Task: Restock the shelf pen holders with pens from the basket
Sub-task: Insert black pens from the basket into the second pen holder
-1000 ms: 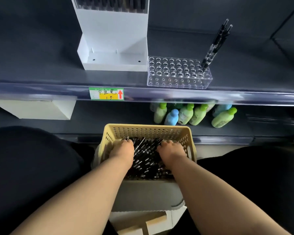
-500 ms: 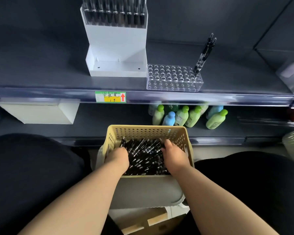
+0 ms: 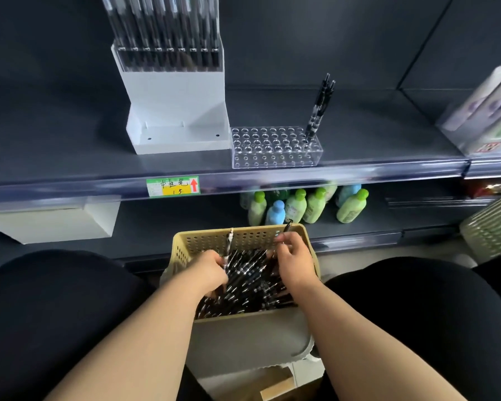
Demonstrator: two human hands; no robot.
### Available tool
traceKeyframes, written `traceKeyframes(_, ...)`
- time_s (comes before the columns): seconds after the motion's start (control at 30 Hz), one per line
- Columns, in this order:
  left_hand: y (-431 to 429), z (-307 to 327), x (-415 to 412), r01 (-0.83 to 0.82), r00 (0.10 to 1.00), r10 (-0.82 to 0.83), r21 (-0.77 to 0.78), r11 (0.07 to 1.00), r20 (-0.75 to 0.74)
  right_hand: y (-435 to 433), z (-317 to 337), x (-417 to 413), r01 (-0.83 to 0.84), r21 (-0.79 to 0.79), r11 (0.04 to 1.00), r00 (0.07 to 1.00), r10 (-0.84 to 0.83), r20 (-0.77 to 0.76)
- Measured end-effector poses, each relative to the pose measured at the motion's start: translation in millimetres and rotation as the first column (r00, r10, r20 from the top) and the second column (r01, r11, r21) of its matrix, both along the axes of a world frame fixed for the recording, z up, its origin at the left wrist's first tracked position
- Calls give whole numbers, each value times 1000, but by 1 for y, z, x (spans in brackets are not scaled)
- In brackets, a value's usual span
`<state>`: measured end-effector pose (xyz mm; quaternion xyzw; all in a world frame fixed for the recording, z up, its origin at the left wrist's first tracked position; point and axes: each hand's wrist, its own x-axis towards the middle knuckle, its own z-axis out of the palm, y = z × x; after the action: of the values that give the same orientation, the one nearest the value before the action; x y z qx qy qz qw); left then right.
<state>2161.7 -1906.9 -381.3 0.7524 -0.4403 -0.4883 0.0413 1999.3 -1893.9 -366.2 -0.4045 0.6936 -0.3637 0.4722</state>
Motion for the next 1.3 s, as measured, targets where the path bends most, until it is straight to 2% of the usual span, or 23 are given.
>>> traceKeyframes(0.07, 1, 4, -2, -42, 997, 41, -15, 999, -72, -8, 14, 5, 121, 29, 992, 944, -124, 304)
traceKeyframes(0.13, 0, 8, -4, -122, 981, 112, -51, 991, -157, -16, 30, 9, 160, 89, 983, 763, -181, 621)
traceKeyframes(0.17, -1, 12, -6, -171, 966, 151, -76, 982, -212, -21, 38, 9, 153, 103, 983, 675, -181, 715)
traceKeyframes(0.23, -2, 25, -10, -245, 930, 188, -152, 958, -315, -30, 53, 11, 146, 95, 985, 559, -161, 814)
traceKeyframes(0.3, -5, 37, -12, -283, 913, 179, -253, 925, -365, -40, 68, 13, 147, 46, 988, 480, -112, 870)
traceKeyframes(0.37, -11, 51, -12, -309, 907, 166, -345, 886, -386, -50, 82, 14, 142, -18, 990, 447, -48, 893)
traceKeyframes(0.43, -18, 65, -11, -286, 922, 118, -445, 849, -368, -58, 93, 12, 130, -106, 986, 480, 31, 877)
traceKeyframes(0.5, -24, 80, -11, -264, 932, 72, -529, 806, -355, -68, 103, 6, 135, -203, 970, 574, 91, 814)
traceKeyframes(0.57, -29, 96, -12, -252, 938, 43, -594, 764, -343, -78, 114, -2, 159, -278, 947, 708, 87, 701)
traceKeyframes(0.67, -42, 115, -18, -261, 941, 34, -661, 703, -336, -104, 130, -27, 203, -410, 889, 921, -30, 389)
traceKeyframes(0.73, -50, 126, -27, -297, 926, 23, -689, 661, -376, -123, 140, -48, 193, -525, 829, 979, -128, 158)
traceKeyframes(0.83, -64, 142, -49, -359, 887, -9, -703, 614, -461, -148, 149, -78, 78, -585, 807, 966, -206, -157)
traceKeyframes(0.9, -72, 153, -63, -347, 898, -27, -743, 573, -440, -156, 149, -91, -46, -532, 846, 898, -198, -392)
traceKeyframes(0.97, -82, 160, -76, -302, 929, -25, -794, 528, -370, -162, 145, -98, -161, -492, 856, 842, -141, -521)
traceKeyframes(1.03, -90, 165, -87, -241, 959, -14, -838, 489, -284, -168, 138, -98, -265, -489, 831, 784, -109, -611)
traceKeyframes(1.13, -99, 167, -102, -222, 967, -8, -862, 457, -253, -177, 128, -93, -381, -470, 796, 740, -42, -671)
traceKeyframes(1.3, -108, 164, -119, -217, 971, 6, -870, 443, -240, -182, 125, -89, -422, -457, 783, 722, -16, -692)
